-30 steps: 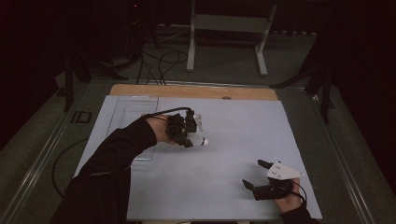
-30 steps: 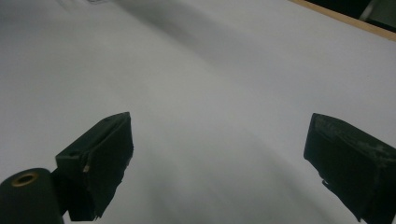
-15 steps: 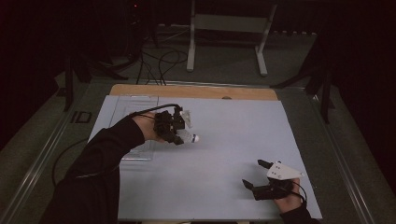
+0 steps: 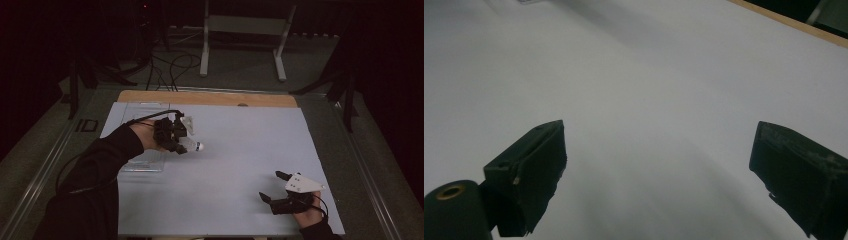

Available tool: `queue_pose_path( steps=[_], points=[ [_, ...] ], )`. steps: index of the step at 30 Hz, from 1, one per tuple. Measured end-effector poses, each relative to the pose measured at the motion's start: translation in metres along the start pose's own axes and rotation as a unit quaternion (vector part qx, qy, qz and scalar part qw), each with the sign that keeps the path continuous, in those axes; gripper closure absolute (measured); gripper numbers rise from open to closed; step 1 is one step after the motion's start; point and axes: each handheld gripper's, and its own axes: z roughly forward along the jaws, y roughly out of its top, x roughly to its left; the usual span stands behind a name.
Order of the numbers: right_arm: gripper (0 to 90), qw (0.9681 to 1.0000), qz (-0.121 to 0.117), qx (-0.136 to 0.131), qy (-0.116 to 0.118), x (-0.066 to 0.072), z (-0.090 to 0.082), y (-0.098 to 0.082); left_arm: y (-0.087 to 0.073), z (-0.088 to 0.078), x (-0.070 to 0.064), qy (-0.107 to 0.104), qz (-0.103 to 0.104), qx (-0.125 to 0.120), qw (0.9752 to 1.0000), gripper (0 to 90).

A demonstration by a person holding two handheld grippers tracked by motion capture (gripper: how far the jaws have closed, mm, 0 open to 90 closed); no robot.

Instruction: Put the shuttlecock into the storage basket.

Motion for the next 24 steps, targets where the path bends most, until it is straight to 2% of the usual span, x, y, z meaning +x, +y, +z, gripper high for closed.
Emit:
queue_pose_path(
  steps=[24],
  points=[
    [8.1,1.0,0.0,0.002,0.0,0.0,0.002,0.0,-0.044,-0.02,0.007,0.011,-0.042,0.005,0.999,90.0]
  ],
)
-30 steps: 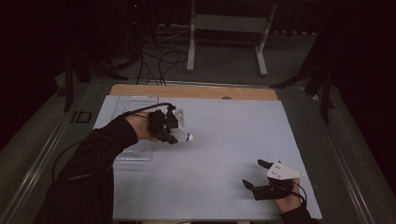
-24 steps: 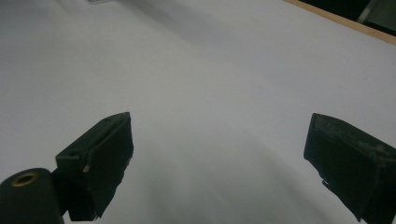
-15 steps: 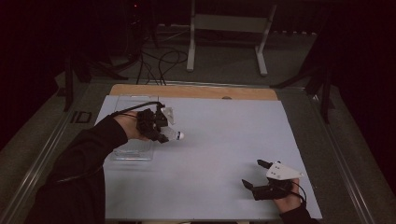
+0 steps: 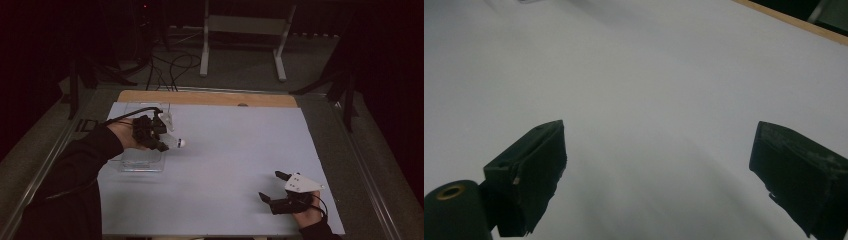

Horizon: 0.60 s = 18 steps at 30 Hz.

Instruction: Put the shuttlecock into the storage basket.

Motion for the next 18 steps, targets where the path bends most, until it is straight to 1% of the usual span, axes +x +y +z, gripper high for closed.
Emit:
queue_pose_path(
  steps=[5,7,8,12,15,16,18],
  points=[
    [8.1,1.0,0.0,-0.001,-0.001,0.0,-0.001,0.001,-0.008,-0.003,0.003,0.005,-0.012,0.004,0.9999,90.0],
    [8.0,1.0,0.001,-0.002,0.0,0.0,-0.001,0.001,-0.01,-0.005,0.003,0.005,-0.01,0.005,0.9999,90.0],
    [8.0,1.0,0.0,-0.001,-0.001,0.0,-0.001,0.001,-0.011,-0.006,0.003,0.007,-0.015,0.004,0.9999,90.0],
    [8.0,1.0,0.001,-0.001,0.0,0.0,-0.001,0.001,-0.017,-0.009,0.005,0.008,-0.019,0.007,0.9998,90.0],
    [8.0,1.0,0.0,-0.004,0.0,0.0,-0.001,0.002,-0.021,-0.011,0.006,0.009,-0.028,0.007,0.9996,90.0],
    [8.0,1.0,0.0,-0.004,-0.001,0.0,-0.002,0.002,-0.023,-0.011,0.006,0.012,-0.031,0.009,0.9994,90.0],
    [8.1,1.0,0.001,-0.004,-0.001,0.0,-0.002,0.002,-0.026,-0.012,0.007,0.012,-0.033,0.01,0.9993,90.0]
  ],
)
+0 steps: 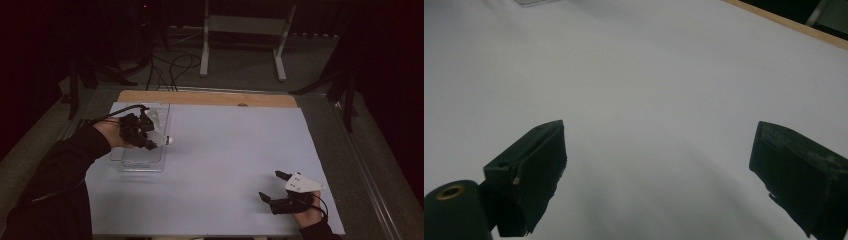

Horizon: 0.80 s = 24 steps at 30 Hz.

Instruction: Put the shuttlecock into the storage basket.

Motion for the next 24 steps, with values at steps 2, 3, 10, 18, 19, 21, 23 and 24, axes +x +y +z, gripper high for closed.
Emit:
queue_pose_path(
  steps=[2,3,10,18,19,21,23,24],
  points=[
    [8.0,1.0,-0.001,0.0,0.0,0.0,0.0,0.0,-0.003,-0.001,0.002,0.001,-0.006,0.002,1.0,90.0],
    [8.0,1.0,-0.001,0.001,0.001,0.0,0.001,0.0,-0.004,-0.002,0.002,0.004,-0.008,0.003,1.0,90.0],
    [8.1,1.0,0.0,0.0,-0.001,0.0,0.0,0.0,-0.014,-0.007,0.005,0.008,-0.024,0.004,0.9997,90.0],
    [8.0,1.0,-0.001,0.002,0.002,0.001,0.001,0.0,-0.024,-0.01,0.012,0.017,-0.039,-0.002,0.9991,90.0],
    [8.0,1.0,-0.001,0.002,0.001,0.001,0.001,0.0,-0.025,-0.009,0.013,0.018,-0.039,-0.002,0.9991,90.0],
    [8.1,1.0,-0.001,0.002,0.002,0.001,0.001,0.0,-0.027,-0.009,0.015,0.022,-0.044,-0.007,0.9988,90.0],
    [8.0,1.0,-0.001,0.002,0.002,0.001,0.001,0.0,-0.029,-0.007,0.017,0.024,-0.048,-0.007,0.9985,90.0],
    [8.0,1.0,-0.001,0.002,0.002,0.001,0.001,0.0,-0.03,-0.006,0.018,0.027,-0.052,-0.007,0.9983,90.0]
  ],
)
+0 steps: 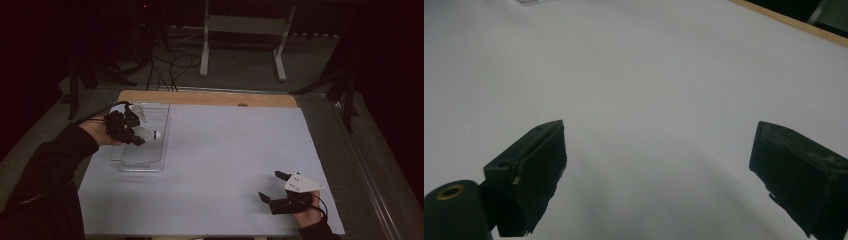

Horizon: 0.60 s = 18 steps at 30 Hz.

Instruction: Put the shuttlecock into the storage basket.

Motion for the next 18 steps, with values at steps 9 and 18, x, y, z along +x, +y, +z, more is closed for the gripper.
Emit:
queue_pose_path(
  steps=[9,18],
  points=[
    [8.0,1.0,0.0,0.0,0.001,0.0,0.0,0.0,-0.004,0.015,0.006,0.005,0.011,0.0,0.9999,90.0],
    [8.0,1.0,0.001,0.0,0.003,0.0,0.0,0.0,-0.01,0.031,0.013,0.004,0.017,-0.001,0.9998,90.0]
  ],
)
